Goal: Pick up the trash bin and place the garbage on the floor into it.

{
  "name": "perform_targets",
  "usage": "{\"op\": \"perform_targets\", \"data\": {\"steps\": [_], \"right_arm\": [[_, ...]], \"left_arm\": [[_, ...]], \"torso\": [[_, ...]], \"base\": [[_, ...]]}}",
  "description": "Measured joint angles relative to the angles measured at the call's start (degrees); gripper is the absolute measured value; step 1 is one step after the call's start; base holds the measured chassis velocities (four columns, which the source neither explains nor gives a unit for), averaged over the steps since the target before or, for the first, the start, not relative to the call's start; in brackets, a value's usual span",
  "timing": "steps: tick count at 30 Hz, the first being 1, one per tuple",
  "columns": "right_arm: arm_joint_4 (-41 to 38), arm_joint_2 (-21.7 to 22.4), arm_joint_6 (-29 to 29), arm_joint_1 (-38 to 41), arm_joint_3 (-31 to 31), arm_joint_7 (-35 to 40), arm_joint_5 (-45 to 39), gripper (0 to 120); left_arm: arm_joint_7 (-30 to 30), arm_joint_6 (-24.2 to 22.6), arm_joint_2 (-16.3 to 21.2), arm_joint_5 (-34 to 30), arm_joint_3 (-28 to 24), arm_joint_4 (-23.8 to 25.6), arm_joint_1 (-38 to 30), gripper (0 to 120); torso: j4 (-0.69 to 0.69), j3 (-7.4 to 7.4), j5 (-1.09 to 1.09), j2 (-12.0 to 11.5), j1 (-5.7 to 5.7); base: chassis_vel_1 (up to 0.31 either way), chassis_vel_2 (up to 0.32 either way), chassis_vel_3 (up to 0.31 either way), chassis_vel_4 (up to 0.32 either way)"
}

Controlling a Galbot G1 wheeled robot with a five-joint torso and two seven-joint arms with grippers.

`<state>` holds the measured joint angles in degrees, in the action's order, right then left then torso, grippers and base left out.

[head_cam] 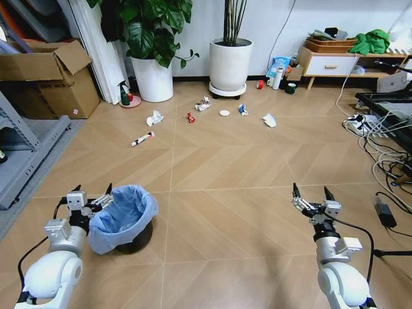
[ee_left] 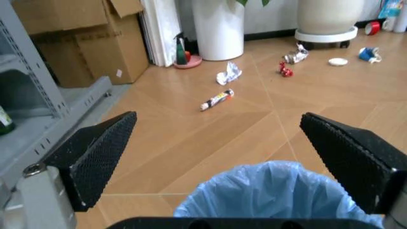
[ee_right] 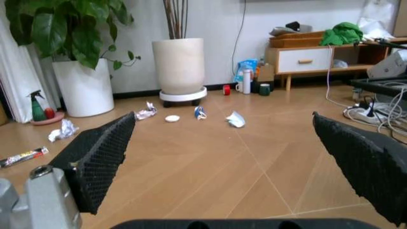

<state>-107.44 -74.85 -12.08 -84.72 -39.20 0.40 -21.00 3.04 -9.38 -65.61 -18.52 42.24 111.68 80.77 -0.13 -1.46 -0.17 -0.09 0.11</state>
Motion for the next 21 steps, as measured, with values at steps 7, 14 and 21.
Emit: {"op": "perform_targets", "data": {"steps": [7,14,21], "right_arm": [[0.0,0.1,0.0,-0.1,-0.1,0.0,-0.1,100],[-0.6,0.3,-0.1,-0.6,-0.6,-0.2,-0.6,100],[-1.7,0.3,0.1,-1.4,-1.0,-0.2,-0.7,100]], "left_arm": [[-1.0,-0.3,-0.5,-0.9,-0.4,-0.2,0.1,100],[1.1,-2.2,-0.1,-9.6,-0.8,0.2,-0.1,100],[2.6,-4.7,1.2,-12.7,-0.1,-2.1,-0.8,100]], "torso": [[0.01,0.00,0.00,0.0,0.00],[0.00,0.00,0.00,0.0,0.00],[0.00,0.00,-0.01,0.0,0.00]], "base": [[0.000,0.000,0.000,0.000],[0.000,0.000,0.000,0.000],[0.000,0.000,0.000,0.000]]}}
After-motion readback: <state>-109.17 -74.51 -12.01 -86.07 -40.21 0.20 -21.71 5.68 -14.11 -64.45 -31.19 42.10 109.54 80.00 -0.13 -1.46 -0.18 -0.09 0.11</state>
